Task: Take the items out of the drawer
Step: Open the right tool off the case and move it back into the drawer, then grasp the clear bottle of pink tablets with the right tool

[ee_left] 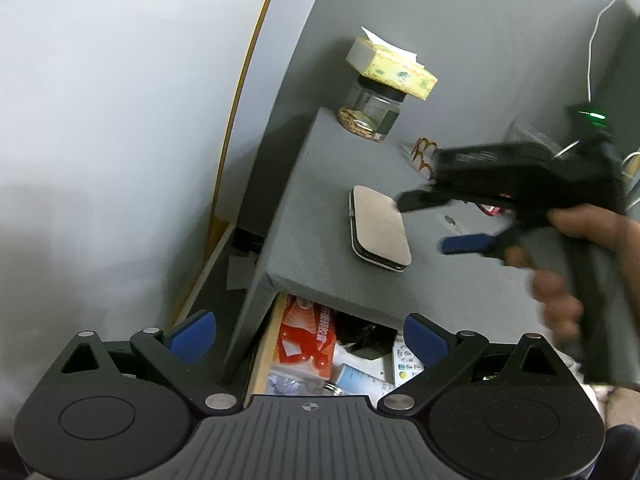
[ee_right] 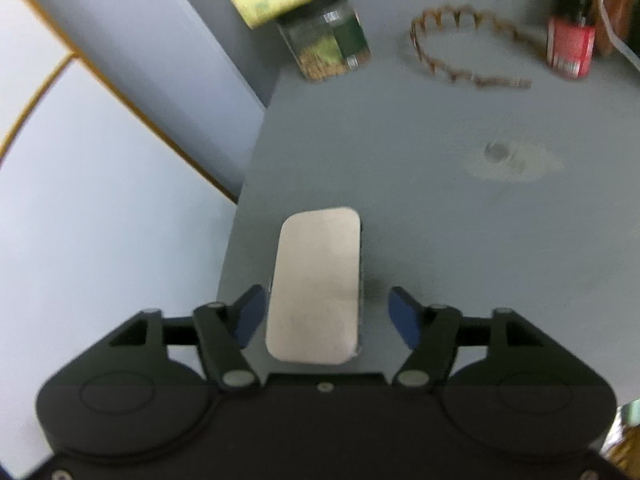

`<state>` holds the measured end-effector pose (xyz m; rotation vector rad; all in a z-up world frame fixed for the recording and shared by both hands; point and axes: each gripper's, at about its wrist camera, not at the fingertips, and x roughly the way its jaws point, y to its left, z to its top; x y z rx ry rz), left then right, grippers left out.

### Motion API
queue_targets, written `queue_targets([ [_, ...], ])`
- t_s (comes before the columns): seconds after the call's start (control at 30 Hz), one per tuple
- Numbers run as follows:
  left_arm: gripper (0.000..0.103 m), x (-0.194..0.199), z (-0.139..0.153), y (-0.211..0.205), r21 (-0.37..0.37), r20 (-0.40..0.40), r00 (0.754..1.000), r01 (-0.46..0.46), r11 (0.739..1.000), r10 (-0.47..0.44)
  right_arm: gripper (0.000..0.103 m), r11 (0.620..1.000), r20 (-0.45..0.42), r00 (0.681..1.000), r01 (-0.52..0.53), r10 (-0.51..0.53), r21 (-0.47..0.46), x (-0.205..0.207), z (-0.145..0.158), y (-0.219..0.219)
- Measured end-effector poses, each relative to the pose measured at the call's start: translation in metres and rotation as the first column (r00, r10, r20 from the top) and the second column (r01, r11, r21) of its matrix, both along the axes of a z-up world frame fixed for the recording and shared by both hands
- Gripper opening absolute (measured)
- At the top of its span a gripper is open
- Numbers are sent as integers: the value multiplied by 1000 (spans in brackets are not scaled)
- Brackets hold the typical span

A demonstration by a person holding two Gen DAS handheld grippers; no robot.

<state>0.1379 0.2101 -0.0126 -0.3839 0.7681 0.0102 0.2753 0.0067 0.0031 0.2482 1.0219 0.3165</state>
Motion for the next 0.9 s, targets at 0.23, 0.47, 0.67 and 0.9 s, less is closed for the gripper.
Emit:
queue_targets([
  [0.23,99,1,0,-3,7,-6,1000,-5,1000,5,80,978,73,976,-204,206,-37,-67,11,-47],
  [0.47,99,1,1,-4,19,-4,1000,-9,1000,9,70,948,-38,951,-309,307,-80,-96,-27,-61],
  [0.67,99,-1,4,-3,27,14,1000,-21,999,21,67,980,-219,955,-193,200,52,-83,-78,-33],
  [0.9,99,4,-3,-2,57,-31,999,-13,998,15,66,995,-332,939,-67,89,75,-69,-124,4],
])
